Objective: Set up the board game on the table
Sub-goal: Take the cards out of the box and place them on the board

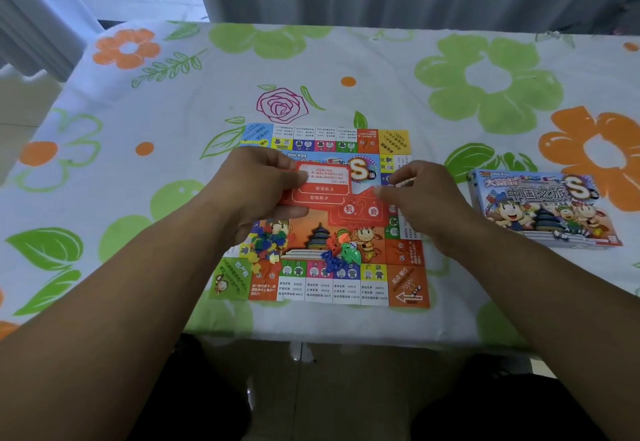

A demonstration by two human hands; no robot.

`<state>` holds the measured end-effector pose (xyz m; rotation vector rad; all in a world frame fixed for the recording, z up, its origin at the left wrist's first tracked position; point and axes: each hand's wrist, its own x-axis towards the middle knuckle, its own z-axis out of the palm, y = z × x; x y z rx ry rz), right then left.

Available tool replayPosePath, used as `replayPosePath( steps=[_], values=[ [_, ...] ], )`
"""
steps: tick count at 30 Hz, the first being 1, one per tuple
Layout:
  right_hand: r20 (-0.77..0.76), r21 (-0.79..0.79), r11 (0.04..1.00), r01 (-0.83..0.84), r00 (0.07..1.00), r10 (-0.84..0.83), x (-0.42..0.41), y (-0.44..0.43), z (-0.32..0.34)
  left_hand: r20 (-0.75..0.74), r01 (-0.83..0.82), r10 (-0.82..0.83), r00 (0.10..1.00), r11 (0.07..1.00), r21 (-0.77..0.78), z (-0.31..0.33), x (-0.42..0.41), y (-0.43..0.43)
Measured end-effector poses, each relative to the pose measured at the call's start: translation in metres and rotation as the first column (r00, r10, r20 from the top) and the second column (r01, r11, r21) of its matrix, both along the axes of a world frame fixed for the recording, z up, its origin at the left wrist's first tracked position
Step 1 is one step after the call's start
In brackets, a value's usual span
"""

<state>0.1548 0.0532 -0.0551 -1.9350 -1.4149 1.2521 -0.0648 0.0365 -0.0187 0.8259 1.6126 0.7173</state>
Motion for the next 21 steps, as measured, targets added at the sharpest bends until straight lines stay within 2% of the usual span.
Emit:
replayPosePath(
  steps=[3, 6, 11, 16, 19, 21],
  values=[
    [-0.239, -0.025, 0.996, -0.080, 0.968, 0.072, -0.010, -0.005, 0.012, 0.016, 0.039, -0.039, 0.999, 0.999, -0.010, 0.002, 0.003, -0.001],
    [-0.327, -0.025, 0.988, -0.150, 0.936, 0.134, -0.015, -0.006, 0.016, 0.030, 0.064, -0.064, 0.998, 0.998, -0.013, 0.003, 0.007, -0.001],
    [-0.320, 0.009, 0.999, -0.042, 0.946, 0.043, -0.010, -0.003, 0.015, 0.071, 0.068, -0.066, 0.995, 0.997, -0.025, 0.004, 0.008, -0.001],
    [-0.314, 0.096, 0.992, 0.086, 0.948, -0.052, -0.003, 0.002, 0.012, -0.005, 0.002, -0.002, 1.000, 1.000, 0.000, 0.004, 0.004, 0.001],
    [-0.218, 0.176, 0.981, 0.081, 0.975, -0.041, 0.001, 0.001, 0.008, -0.046, -0.041, 0.041, 0.998, 0.999, 0.009, 0.003, -0.001, 0.003],
    [-0.082, 0.237, 0.971, -0.007, 0.996, 0.028, 0.004, -0.002, 0.003, -0.043, -0.060, 0.060, 0.997, 0.998, 0.009, 0.004, -0.003, 0.004]
  ],
)
